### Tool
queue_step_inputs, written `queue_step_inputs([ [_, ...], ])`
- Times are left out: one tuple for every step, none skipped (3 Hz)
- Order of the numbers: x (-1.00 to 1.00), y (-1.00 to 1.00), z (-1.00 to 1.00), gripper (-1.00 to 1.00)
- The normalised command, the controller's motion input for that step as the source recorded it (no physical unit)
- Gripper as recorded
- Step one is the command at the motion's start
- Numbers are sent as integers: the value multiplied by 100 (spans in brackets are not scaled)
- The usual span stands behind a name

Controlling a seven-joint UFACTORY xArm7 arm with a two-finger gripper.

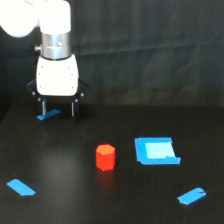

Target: Pick up the red object from the table

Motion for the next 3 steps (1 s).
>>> queue_step_inputs([
  [83, -84, 0, 100],
  [83, -88, -15, 100],
  [100, -79, -38, 100],
])
